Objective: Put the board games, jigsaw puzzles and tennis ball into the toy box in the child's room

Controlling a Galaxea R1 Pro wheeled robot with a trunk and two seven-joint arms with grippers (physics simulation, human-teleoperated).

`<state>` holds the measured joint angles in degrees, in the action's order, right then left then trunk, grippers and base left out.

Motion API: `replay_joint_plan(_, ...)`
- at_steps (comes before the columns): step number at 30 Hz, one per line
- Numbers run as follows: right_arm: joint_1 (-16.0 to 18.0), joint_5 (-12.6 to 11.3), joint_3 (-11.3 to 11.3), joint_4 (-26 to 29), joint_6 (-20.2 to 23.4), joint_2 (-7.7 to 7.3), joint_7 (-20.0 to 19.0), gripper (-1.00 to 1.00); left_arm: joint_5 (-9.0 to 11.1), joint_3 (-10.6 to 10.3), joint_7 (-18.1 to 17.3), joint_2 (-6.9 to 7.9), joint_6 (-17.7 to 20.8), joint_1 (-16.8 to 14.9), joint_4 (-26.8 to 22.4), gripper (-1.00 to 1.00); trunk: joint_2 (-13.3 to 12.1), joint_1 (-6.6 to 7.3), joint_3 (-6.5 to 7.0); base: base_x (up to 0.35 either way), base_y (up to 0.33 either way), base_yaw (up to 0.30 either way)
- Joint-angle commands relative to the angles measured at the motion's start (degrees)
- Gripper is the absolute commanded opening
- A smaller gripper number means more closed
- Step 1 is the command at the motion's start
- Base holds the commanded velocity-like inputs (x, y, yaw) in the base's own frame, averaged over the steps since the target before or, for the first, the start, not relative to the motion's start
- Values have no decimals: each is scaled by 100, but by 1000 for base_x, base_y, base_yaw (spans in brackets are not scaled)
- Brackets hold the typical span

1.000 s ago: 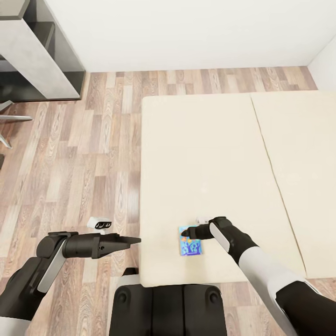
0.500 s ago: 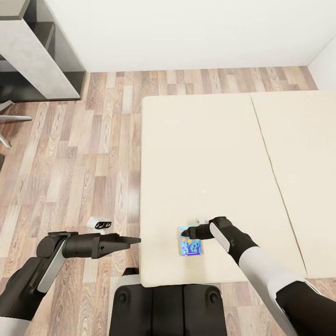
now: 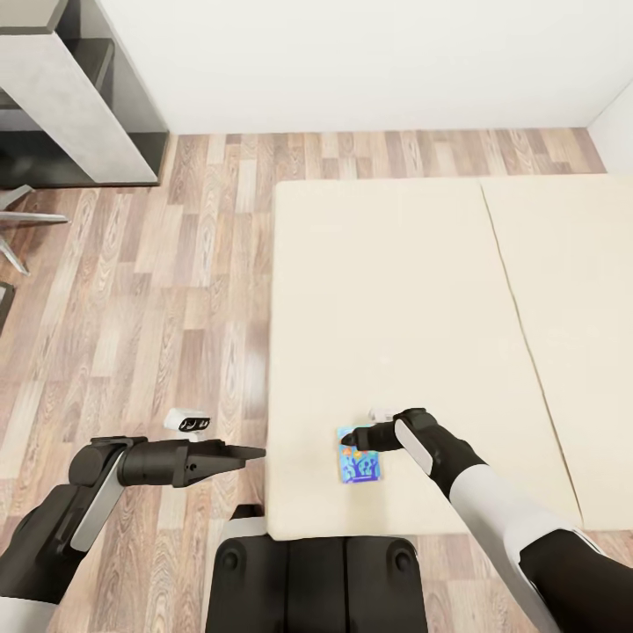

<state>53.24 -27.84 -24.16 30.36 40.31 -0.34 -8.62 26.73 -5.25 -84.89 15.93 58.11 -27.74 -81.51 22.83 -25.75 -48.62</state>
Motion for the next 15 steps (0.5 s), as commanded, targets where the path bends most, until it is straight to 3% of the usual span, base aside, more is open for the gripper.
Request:
replay_joint_plan(1, 2, 42, -11, 5, 19, -5, -34, 100, 16, -11, -10, 2, 60, -4, -2, 100, 9, -3, -6, 0, 1, 108)
replay_joint_plan(15, 2, 42, -10, 5, 21, -19, -42, 100, 16, -11, -8, -2, 60, -5, 1, 100, 9, -3, -6, 0, 0, 23)
